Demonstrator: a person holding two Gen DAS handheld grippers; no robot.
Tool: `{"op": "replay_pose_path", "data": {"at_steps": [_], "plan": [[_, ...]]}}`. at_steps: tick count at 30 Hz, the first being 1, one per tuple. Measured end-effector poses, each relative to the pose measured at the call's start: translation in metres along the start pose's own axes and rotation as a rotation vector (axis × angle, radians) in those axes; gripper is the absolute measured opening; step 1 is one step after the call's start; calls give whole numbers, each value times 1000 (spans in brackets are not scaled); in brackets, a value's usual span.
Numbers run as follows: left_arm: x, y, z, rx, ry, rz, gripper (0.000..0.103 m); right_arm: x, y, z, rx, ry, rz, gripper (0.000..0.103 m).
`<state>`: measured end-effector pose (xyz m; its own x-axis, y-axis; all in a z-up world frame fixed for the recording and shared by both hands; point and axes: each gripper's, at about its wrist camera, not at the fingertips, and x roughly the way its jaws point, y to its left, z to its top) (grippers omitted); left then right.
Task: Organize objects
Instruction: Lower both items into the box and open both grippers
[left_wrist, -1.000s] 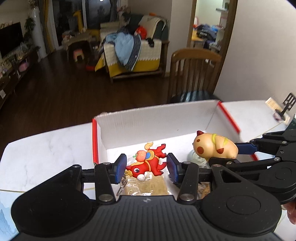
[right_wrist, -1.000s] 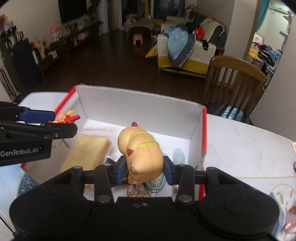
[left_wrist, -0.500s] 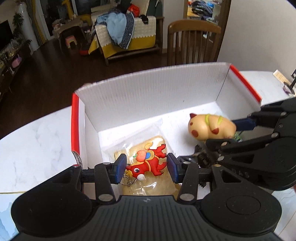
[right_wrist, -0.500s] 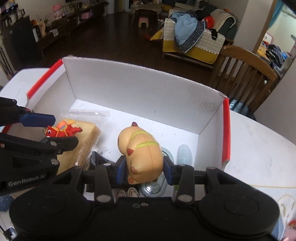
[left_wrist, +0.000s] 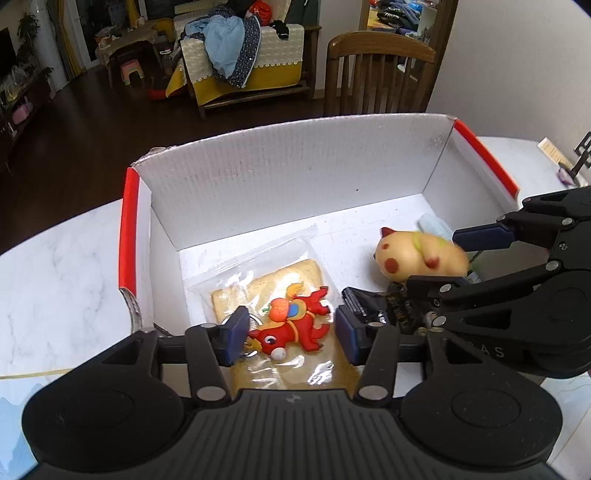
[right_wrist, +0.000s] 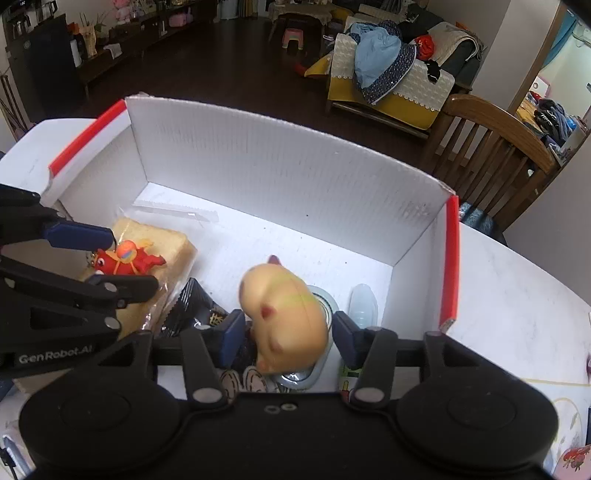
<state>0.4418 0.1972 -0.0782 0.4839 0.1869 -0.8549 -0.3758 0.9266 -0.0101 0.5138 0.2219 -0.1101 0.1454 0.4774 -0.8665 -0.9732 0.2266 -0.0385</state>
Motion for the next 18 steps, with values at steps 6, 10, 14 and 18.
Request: {"op": "replay_pose_path", "data": {"at_steps": [6,10,14,18], "plan": [[-12,2,-3,-50,-27,-59,62,-15,-4,-7,-7,-30,-22,56],[-29,-3,-4,-35,-59,-55,62,-30,-9,-10,12,-53,-5,57],[-47,-4,-2,-56,-91,-66,62,-50,-10,-14,34,-81,18,57],[-68,-7,-7,-50,-125,-81,62,-73,-7,-21,51,-118,27,57]]}}
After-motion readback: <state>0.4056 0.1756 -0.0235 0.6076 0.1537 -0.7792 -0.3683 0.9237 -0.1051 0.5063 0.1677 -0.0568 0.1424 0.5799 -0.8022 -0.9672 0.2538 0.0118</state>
